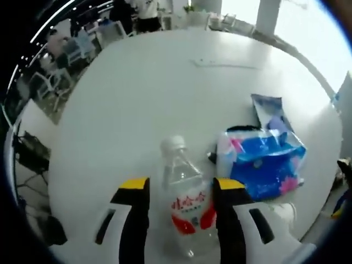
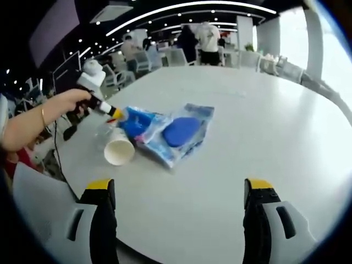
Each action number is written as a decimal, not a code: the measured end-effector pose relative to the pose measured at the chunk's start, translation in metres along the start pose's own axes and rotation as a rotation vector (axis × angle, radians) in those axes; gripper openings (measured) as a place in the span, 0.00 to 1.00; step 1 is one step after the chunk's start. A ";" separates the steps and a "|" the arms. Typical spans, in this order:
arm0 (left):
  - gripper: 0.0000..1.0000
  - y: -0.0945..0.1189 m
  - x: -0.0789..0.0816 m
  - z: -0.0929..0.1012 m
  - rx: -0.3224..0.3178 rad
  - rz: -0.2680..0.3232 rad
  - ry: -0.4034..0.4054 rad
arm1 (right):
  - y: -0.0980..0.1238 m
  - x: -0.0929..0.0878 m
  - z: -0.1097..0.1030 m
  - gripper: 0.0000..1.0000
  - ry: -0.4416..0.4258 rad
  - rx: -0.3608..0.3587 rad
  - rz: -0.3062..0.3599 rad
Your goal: Arrange the tabletop items into an orderly group along one side of the table until the central work area is clear of visible clutter.
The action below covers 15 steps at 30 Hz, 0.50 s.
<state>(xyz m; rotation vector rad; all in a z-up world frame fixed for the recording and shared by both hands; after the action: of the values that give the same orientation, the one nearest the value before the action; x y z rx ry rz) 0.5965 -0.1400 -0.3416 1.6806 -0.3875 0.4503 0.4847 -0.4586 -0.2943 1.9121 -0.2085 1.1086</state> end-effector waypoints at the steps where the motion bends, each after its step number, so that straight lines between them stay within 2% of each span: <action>1: 0.45 0.000 -0.001 0.000 -0.005 -0.011 0.008 | 0.000 0.000 0.000 0.96 0.001 -0.001 -0.001; 4: 0.43 -0.001 0.001 0.000 -0.021 -0.032 0.042 | 0.000 -0.001 -0.001 0.96 0.004 0.001 -0.005; 8: 0.36 0.001 0.001 0.007 -0.038 -0.040 0.042 | 0.000 0.000 -0.001 0.96 0.016 -0.002 -0.003; 15: 0.36 0.002 0.000 0.008 0.015 -0.072 0.013 | 0.000 -0.001 -0.002 0.95 0.018 0.002 -0.012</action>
<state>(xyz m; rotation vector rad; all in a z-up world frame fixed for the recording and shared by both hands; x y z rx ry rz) 0.5963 -0.1485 -0.3408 1.6998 -0.3141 0.4113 0.4832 -0.4574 -0.2944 1.9015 -0.1861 1.1186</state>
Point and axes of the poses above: the point that each gripper's makers call its tool centre point, and the gripper's own axes: y roughly backward along the fingers, z roughly to its right, x roughly out of its top, the point moved 3 cm from there along y, roughly backward along the fingers, and after that the axes turned 11 degrees about x, right-handed, at the moved point
